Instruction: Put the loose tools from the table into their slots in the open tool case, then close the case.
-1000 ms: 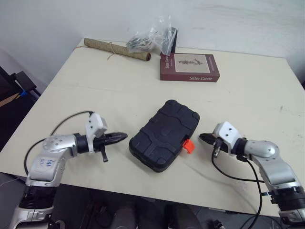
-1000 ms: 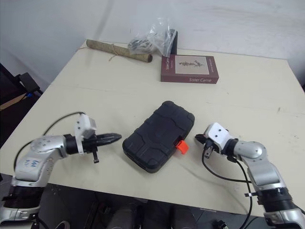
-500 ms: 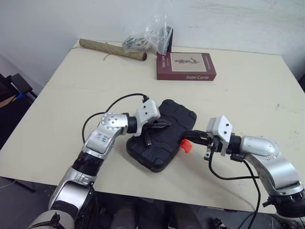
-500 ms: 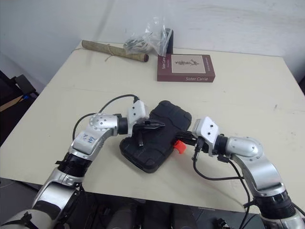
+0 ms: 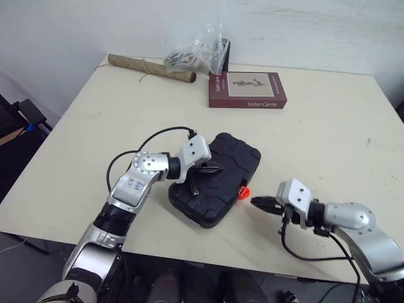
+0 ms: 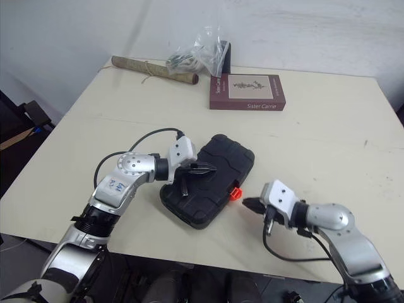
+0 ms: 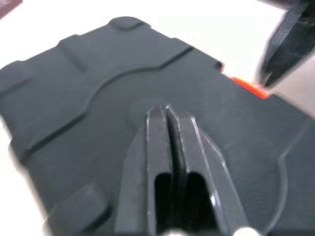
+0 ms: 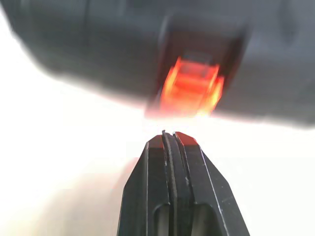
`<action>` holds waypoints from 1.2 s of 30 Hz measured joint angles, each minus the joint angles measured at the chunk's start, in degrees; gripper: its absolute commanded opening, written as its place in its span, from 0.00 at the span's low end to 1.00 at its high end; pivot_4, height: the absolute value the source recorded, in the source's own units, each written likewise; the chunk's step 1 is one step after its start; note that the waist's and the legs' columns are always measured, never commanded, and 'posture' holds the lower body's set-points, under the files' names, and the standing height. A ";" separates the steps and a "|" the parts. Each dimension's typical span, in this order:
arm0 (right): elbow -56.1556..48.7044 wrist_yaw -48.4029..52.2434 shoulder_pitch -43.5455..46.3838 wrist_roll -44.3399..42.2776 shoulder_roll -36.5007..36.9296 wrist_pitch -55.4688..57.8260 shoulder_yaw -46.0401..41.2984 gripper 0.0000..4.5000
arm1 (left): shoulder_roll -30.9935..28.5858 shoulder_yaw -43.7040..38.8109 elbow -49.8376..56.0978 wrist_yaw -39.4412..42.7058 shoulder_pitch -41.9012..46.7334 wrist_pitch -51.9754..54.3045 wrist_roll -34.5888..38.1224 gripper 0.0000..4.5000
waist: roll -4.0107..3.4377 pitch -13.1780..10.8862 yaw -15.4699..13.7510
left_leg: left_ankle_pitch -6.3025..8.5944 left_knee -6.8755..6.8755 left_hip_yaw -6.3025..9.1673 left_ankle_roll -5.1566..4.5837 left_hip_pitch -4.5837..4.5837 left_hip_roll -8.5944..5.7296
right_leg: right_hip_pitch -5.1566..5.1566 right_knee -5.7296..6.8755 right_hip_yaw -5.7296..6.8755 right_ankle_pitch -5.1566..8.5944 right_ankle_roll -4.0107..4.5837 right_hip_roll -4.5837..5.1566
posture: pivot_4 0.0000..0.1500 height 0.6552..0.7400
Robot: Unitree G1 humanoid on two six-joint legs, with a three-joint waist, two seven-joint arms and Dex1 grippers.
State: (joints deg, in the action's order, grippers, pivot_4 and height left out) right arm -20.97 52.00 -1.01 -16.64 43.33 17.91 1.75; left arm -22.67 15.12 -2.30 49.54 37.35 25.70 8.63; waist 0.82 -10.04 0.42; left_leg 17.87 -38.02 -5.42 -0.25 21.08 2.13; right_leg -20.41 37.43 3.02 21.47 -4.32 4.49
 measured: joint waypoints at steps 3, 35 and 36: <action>0.66 -0.49 0.73 0.13 -1.32 0.24 0.66 0.00 | 0.02 -0.11 0.03 -0.11 -0.06 0.30 0.00 0.01 | 0.00 0.00 0.05 | -0.03 0.00 0.03 0.05 -0.02 0.02 | 0.00 0.01 0.01 0.00 0.00 -0.03 | 1.00 1.00; 8.21 -0.39 12.98 4.69 -7.64 2.44 4.16 0.00 | -1.78 1.48 2.45 2.74 -1.65 1.14 -0.70 0.01 | 0.16 0.25 1.39 | -0.09 0.15 0.02 0.16 -0.06 0.09 | -0.06 0.00 -0.01 0.00 0.00 -0.05 | 1.00 1.00; 7.69 -0.33 13.18 4.47 -7.53 3.50 4.17 0.00 | -1.85 1.45 2.36 2.81 -1.65 1.02 -0.70 0.01 | 0.16 0.25 1.41 | -0.09 0.15 0.02 0.16 -0.06 0.10 | -0.06 0.00 -0.01 0.00 0.00 -0.05 | 1.00 1.00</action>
State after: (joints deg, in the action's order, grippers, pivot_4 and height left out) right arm -13.28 51.67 12.17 -12.17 35.80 21.41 5.92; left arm -24.52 16.57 0.06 52.35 35.70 26.72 7.93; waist 0.98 -9.79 1.83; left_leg 17.78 -37.87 -5.40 -0.09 21.02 2.23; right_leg -20.46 37.43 3.01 21.47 -4.32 4.43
